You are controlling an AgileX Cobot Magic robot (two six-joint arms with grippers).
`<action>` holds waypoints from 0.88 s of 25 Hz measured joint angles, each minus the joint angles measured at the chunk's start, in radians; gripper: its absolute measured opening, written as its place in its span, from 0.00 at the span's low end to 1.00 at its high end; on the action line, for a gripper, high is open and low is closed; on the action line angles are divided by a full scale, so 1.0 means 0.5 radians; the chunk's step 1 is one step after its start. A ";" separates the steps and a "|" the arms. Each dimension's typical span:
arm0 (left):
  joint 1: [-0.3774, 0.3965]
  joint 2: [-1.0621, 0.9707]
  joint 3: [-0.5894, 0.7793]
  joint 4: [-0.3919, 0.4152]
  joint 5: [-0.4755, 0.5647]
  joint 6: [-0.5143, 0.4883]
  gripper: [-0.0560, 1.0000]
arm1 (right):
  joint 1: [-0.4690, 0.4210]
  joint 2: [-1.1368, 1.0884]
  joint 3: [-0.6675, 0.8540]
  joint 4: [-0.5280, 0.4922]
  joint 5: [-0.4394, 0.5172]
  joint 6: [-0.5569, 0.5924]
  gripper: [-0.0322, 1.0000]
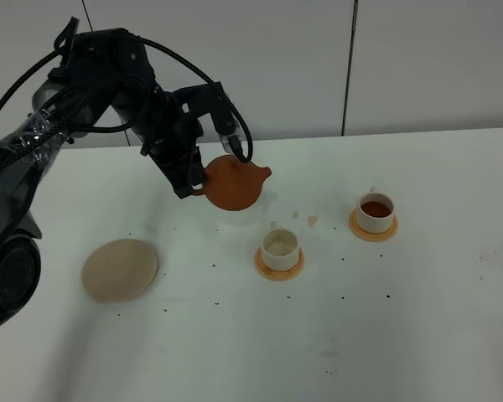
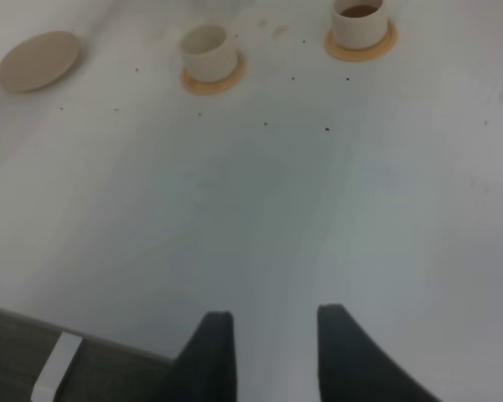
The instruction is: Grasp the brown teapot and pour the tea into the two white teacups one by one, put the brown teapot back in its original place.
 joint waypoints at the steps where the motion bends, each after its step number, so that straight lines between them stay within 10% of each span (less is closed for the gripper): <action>1: 0.002 0.000 0.000 -0.002 0.000 0.000 0.21 | 0.000 0.000 0.000 0.000 0.000 0.000 0.26; 22: 0.040 0.000 0.000 -0.072 0.000 0.283 0.21 | 0.000 0.000 0.000 0.001 0.000 0.000 0.26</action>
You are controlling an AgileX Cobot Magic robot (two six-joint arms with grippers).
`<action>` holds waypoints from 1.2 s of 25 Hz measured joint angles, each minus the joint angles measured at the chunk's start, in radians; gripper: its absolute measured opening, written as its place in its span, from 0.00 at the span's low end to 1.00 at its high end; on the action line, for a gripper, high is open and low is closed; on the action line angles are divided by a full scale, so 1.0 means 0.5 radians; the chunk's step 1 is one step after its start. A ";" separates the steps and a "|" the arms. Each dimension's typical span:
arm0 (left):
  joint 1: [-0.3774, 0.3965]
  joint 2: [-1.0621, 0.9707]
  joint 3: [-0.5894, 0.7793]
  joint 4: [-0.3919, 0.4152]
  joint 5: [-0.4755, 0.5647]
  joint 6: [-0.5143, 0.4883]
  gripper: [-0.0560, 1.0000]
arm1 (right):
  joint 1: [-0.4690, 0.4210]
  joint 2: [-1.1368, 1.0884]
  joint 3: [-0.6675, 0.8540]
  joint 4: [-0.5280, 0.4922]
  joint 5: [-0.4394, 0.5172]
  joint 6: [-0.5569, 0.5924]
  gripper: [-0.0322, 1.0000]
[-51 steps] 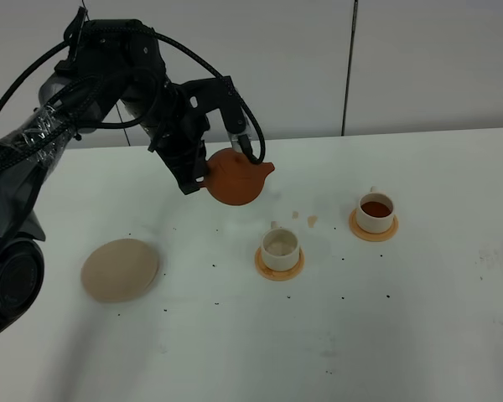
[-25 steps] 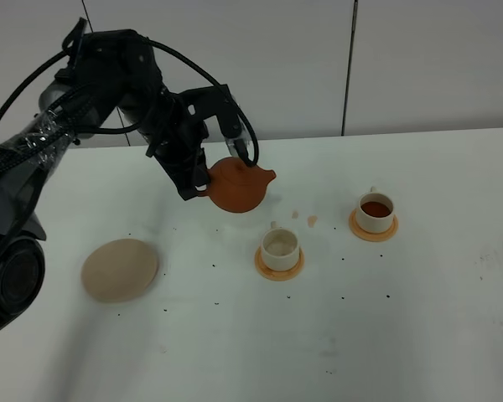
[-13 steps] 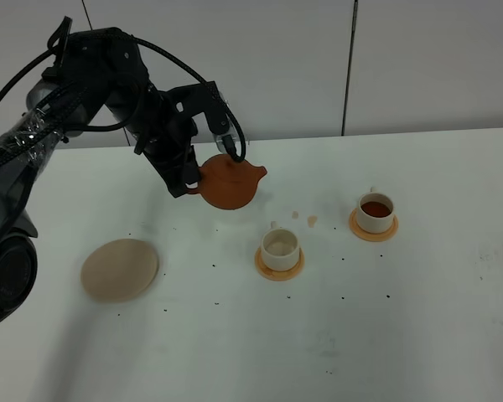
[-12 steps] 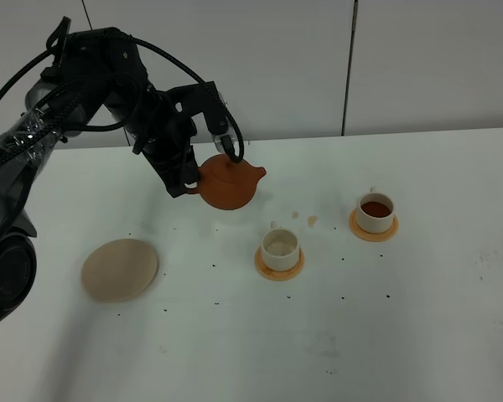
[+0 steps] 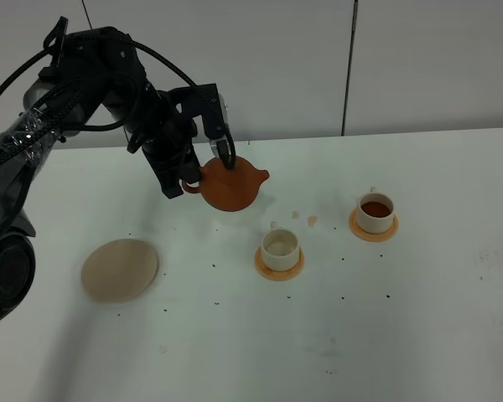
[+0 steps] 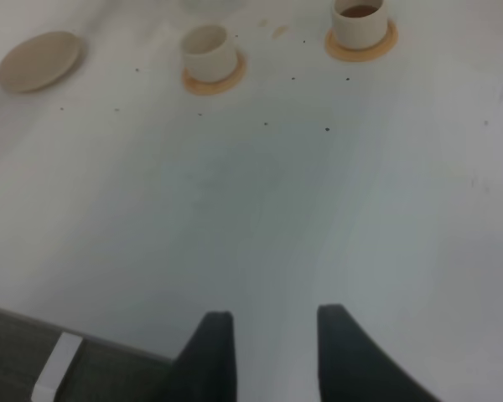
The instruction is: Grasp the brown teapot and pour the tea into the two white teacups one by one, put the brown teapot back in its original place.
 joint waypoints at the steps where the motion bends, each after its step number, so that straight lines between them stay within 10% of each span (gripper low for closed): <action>1: 0.000 0.000 0.000 -0.004 0.000 0.026 0.21 | 0.000 0.000 0.000 0.000 0.000 0.000 0.26; 30: -0.045 -0.055 0.000 -0.143 0.001 0.539 0.21 | 0.000 0.000 0.000 0.000 0.000 0.000 0.26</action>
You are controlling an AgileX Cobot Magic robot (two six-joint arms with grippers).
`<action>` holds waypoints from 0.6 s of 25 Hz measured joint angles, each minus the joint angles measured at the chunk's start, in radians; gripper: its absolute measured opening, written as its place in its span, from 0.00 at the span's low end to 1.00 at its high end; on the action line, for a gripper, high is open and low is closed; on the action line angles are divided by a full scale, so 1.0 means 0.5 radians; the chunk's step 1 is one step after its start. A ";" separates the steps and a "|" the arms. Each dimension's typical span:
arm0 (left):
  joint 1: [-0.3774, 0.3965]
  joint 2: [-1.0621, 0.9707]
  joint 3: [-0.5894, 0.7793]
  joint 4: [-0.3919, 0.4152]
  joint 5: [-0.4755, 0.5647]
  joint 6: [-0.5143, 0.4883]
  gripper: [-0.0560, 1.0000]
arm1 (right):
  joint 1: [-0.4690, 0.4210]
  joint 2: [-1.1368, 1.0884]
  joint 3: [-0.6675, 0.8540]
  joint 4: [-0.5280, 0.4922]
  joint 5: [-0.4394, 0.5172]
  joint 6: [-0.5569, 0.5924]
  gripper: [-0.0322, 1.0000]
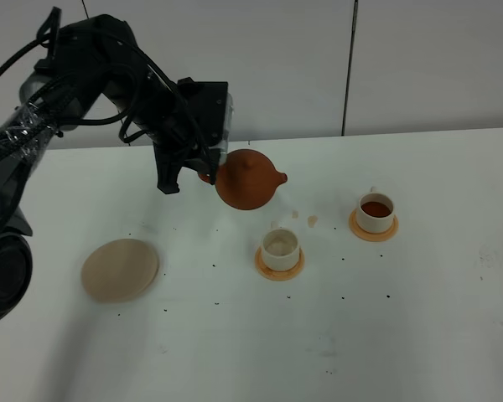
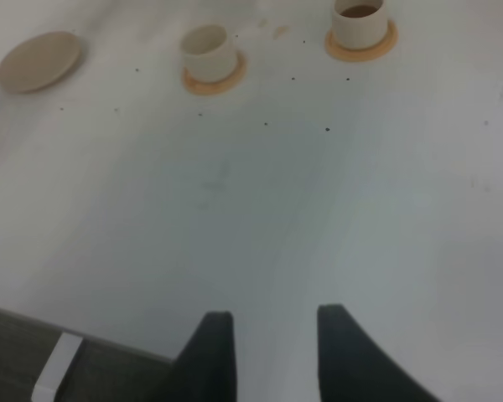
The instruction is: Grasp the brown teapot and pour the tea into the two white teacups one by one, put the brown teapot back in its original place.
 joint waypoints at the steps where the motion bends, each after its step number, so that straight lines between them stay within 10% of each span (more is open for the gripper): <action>1: -0.020 0.002 0.000 0.031 0.000 0.000 0.21 | 0.000 0.000 0.000 0.000 0.000 0.000 0.26; 15: -0.107 0.031 0.000 0.224 0.000 0.002 0.21 | 0.000 0.000 0.000 0.000 0.000 0.000 0.26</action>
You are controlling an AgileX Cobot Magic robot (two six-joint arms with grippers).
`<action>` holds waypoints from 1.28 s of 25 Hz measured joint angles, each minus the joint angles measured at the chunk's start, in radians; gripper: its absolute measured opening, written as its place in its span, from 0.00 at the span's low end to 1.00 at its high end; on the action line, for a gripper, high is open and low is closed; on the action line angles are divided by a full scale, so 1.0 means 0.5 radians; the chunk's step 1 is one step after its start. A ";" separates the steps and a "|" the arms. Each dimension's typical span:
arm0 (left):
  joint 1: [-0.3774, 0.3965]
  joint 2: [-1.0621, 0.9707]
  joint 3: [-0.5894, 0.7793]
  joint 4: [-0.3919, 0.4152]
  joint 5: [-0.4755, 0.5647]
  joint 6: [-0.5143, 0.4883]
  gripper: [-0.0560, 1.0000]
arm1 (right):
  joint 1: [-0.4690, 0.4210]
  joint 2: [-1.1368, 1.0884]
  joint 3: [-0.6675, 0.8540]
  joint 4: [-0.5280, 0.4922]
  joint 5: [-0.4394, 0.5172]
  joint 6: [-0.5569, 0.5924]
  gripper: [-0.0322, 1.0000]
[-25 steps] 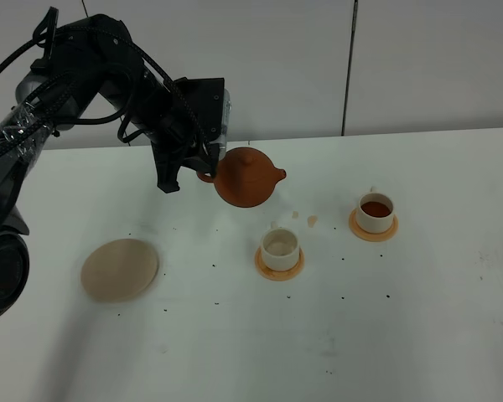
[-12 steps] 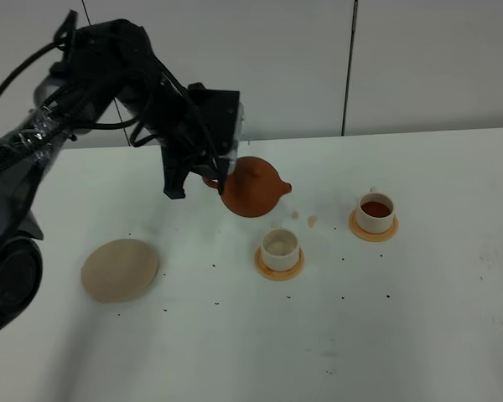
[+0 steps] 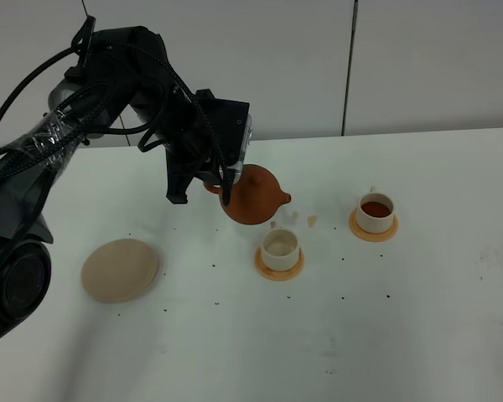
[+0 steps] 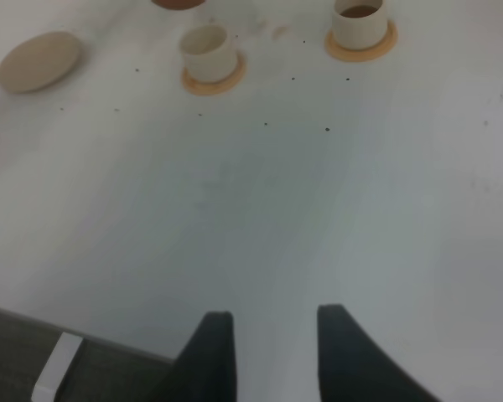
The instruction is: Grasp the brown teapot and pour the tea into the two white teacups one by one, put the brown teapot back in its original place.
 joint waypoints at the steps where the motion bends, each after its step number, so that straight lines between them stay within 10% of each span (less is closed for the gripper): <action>1: 0.000 0.000 0.000 0.026 0.000 0.000 0.21 | 0.000 0.000 0.000 0.000 0.000 0.000 0.26; 32: -0.091 0.000 0.000 0.241 0.000 0.156 0.21 | 0.000 0.000 0.000 0.000 -0.002 0.000 0.26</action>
